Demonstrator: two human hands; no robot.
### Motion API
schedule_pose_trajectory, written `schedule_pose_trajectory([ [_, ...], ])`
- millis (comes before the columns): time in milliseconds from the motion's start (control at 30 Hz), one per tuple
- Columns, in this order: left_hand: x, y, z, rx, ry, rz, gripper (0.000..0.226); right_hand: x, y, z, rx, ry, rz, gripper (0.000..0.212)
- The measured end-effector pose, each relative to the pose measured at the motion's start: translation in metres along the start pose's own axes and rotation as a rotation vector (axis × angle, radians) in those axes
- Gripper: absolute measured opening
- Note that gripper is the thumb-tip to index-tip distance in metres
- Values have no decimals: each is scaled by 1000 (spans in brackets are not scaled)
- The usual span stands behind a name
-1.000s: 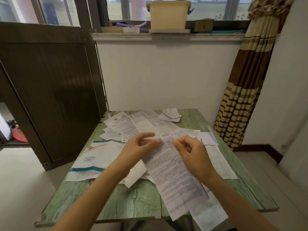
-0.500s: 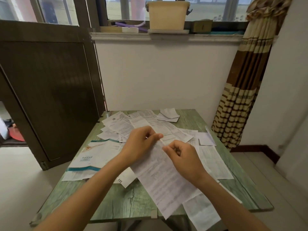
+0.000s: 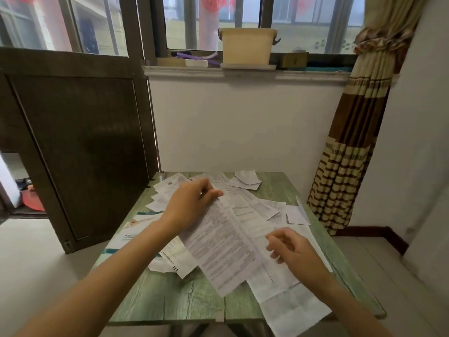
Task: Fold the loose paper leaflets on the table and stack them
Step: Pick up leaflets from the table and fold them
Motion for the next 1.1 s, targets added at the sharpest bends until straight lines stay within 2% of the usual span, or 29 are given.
schedule_pose_trajectory([
  [200,-17,-28,-13,88,-48,-134,25,28,-25,7,416,-174,174,31],
  [300,-13,-39,-21,145,-67,-160,28,21,-33,11,473,-151,167,28],
  [400,1,-34,-19,142,40,-237,50,10,-37,19,447,-162,176,25],
  [500,33,-31,-9,97,321,-477,64,4,-35,43,338,-168,250,21],
  [567,53,-46,-5,190,585,-840,76,-3,-36,65,230,-164,355,19],
  [634,58,-66,-1,324,760,-1211,79,-14,-39,90,106,-172,460,18],
  [700,60,-89,9,406,762,-1275,64,-29,-45,112,4,-198,501,17],
  [800,70,-118,35,393,703,-1158,31,-52,-50,144,-76,-221,492,17],
  [967,95,-151,64,366,744,-1063,20,-78,-51,178,-107,-254,525,17],
  [1100,111,-170,68,334,789,-1192,22,-94,-52,188,-29,-312,547,20],
])
Point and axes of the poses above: each hand's wrist, its own z-axis towards the middle knuckle, its own y-axis out of the back of the hand, x = y × z, the point moved 3 cm from there along z, towards the middle knuckle
